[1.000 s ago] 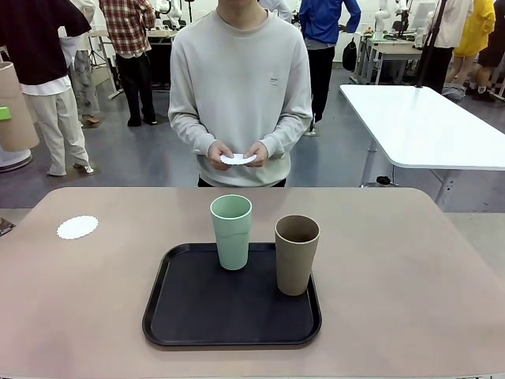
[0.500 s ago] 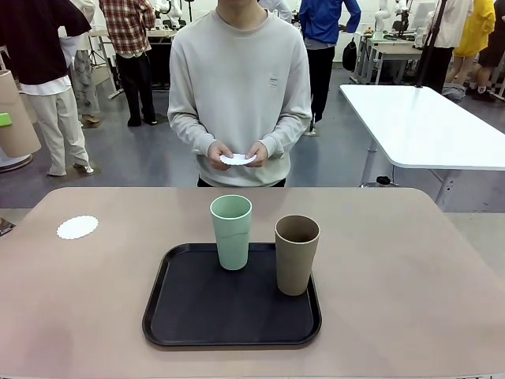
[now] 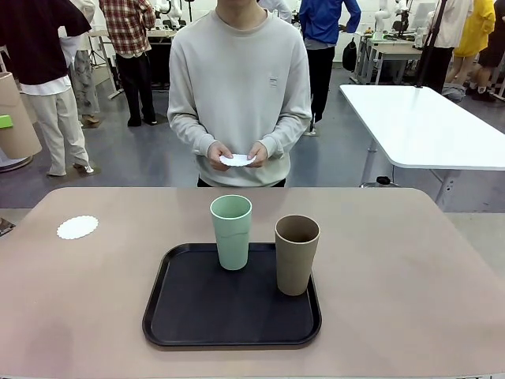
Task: Place coasters on the table and set cups on them.
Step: Pick up one Reusable plastic cup and place it on a coaster set by the human.
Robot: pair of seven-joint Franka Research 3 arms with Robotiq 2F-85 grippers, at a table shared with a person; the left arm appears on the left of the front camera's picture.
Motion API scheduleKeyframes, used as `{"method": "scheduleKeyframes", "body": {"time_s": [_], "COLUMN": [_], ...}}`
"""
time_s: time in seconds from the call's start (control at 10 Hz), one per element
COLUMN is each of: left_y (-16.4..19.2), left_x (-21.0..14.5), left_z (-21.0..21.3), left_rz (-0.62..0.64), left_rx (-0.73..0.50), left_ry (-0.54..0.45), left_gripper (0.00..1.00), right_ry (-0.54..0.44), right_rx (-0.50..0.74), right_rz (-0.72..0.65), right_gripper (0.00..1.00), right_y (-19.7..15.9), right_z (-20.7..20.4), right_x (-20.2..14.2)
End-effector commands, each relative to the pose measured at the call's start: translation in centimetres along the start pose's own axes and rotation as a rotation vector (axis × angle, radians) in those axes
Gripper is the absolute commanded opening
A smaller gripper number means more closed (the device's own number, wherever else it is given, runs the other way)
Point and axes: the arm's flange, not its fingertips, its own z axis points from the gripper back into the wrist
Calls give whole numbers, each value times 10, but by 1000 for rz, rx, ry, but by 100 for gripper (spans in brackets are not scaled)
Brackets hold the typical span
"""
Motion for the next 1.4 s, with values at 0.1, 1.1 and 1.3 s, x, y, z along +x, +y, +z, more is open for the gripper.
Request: {"method": "scheduleKeyframes", "body": {"time_s": [0.1,1.1,1.3], "left_y": [0,63,51], "left_x": [0,-158,-168], "left_z": [0,-43,-41], "left_rz": [0,48,1], "left_rx": [0,-193,-242], "left_ry": [0,168,149], "left_gripper": [86,86,86], "right_ry": [-10,-10,-10], "right_rx": [26,26,26], "right_rz": [17,17,17], "right_gripper": [100,100,100], "right_y": [0,0,0], "right_z": [0,0,0], "right_x": [2,2,2]}}
